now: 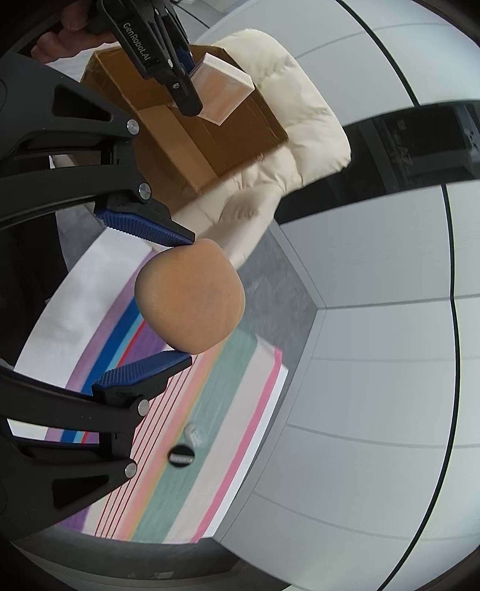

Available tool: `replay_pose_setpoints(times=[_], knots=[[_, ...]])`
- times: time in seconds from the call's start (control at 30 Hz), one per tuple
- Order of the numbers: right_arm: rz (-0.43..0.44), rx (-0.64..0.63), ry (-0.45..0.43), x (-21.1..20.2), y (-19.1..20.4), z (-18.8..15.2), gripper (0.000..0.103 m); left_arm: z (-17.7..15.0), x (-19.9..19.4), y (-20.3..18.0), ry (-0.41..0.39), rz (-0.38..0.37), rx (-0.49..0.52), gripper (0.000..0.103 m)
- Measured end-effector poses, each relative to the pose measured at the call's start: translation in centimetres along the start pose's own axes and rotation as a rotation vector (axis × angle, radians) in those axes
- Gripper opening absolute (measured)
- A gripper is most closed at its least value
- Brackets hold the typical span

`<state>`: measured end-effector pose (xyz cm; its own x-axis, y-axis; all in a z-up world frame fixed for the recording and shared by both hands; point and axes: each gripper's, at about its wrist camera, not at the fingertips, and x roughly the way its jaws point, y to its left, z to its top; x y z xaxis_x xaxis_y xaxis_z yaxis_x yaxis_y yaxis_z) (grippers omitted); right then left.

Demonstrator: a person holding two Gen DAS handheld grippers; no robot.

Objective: Organize objects
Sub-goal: 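Carry the cream box and tan sponge with both tools over the cardboard box, then open the left tool dropping the cream box while the right tool drops the sponge into the box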

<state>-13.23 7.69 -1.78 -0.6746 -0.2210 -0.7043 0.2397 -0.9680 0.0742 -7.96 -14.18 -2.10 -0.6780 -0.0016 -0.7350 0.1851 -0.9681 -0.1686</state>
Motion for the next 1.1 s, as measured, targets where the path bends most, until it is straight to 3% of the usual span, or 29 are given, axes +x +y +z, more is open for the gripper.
replay_pose_setpoints(times=[0.53, 0.6, 0.67, 0.83, 1.1], knots=[[0.109, -0.122, 0.018, 2.1, 9.7, 0.8, 0.061, -1.2, -1.8, 7.3, 0.012, 0.100, -0.049, 0.046], [0.123, -0.138, 0.022, 2.4, 10.8, 0.9, 0.061, -1.4, -2.1, 7.8, -0.002, 0.114, -0.048, 0.052], [0.141, -0.153, 0.025, 2.6, 12.1, 0.9, 0.061, -1.7, -2.7, 8.3, -0.013, 0.143, -0.043, 0.072], [0.175, -0.190, 0.036, 3.4, 15.0, 1.0, 0.061, -2.1, -4.4, 10.9, -0.067, 0.237, -0.084, 0.103], [0.204, -0.247, 0.060, 4.4, 18.9, 0.4, 0.062, -2.4, -5.5, 15.6, -0.058, 0.297, -0.182, 0.103]])
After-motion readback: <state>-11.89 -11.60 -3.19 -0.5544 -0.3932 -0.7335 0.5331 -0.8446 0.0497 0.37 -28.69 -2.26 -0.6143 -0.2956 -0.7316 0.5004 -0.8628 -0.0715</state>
